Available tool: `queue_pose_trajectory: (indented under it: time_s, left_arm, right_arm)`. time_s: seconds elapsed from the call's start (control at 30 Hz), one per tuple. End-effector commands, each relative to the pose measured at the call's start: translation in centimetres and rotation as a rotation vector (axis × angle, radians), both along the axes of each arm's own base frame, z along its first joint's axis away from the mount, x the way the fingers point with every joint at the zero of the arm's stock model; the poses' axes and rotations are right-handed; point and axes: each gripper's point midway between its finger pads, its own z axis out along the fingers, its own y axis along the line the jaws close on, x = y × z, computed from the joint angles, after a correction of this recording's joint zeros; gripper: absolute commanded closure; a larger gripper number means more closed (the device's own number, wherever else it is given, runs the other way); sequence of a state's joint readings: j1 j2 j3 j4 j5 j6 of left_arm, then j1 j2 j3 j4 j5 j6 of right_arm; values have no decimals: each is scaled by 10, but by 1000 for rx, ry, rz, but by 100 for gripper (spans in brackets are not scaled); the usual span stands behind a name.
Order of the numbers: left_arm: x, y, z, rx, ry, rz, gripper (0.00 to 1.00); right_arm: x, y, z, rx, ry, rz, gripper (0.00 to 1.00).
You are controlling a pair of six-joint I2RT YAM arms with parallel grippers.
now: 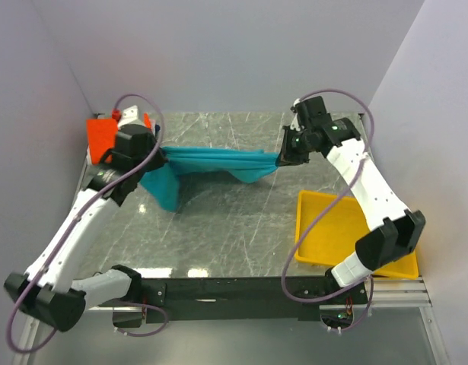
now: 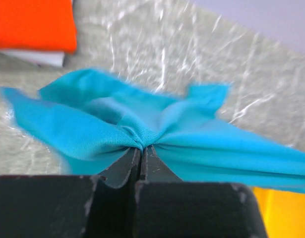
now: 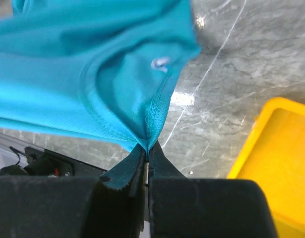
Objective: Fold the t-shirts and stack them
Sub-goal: Flatten the tshirt out
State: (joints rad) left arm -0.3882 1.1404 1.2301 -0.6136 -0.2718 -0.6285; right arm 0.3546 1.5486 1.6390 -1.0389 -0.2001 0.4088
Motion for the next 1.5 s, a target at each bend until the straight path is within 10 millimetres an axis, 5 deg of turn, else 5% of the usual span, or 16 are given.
queue_pose_trajectory:
  time_s: [0.0, 0.03, 0.13, 0.2, 0.27, 0.37, 0.47, 0.5, 0.7, 1.1, 1.27, 1.47]
  left_arm:
    - [-19, 27, 24, 68, -8, 49, 100]
    - [-23, 30, 26, 77, 1, 48, 100]
    - [-19, 29, 24, 106, 16, 22, 78]
    - [-15, 30, 12, 120, 46, 34, 49]
    - [-8, 36, -9, 140, 104, 68, 27]
    - [0, 42, -36, 155, 183, 111, 16]
    - [-2, 36, -56, 135, 253, 94, 15]
    - [-3, 33, -62, 120, 264, 84, 15]
    - [-26, 36, -123, 51, 408, 92, 23]
    - [-53, 84, -156, 54, 480, 233, 30]
    - [-50, 88, -171, 30, 496, 229, 43]
    - [-43, 94, -178, 30, 497, 247, 45]
  right_arm:
    - [-18, -24, 35, -68, -58, -32, 100]
    - [-16, -26, 44, -62, -79, -38, 100]
    - [-5, -32, 43, -56, -69, -68, 100]
    - [14, -36, 31, -48, -54, -92, 100]
    - [37, -36, 1, -57, -13, -104, 100]
    - [67, -41, -49, -87, 81, -128, 100]
    - [86, -39, -83, -95, 164, -117, 92]
    - [89, -36, -87, -91, 172, -103, 83]
    - [83, -34, -88, -81, 164, -79, 61]
    - [22, -24, -99, 30, 220, -61, 61]
    - [20, -22, -95, 43, 210, -62, 61]
    - [23, -22, -91, 39, 202, -63, 61]
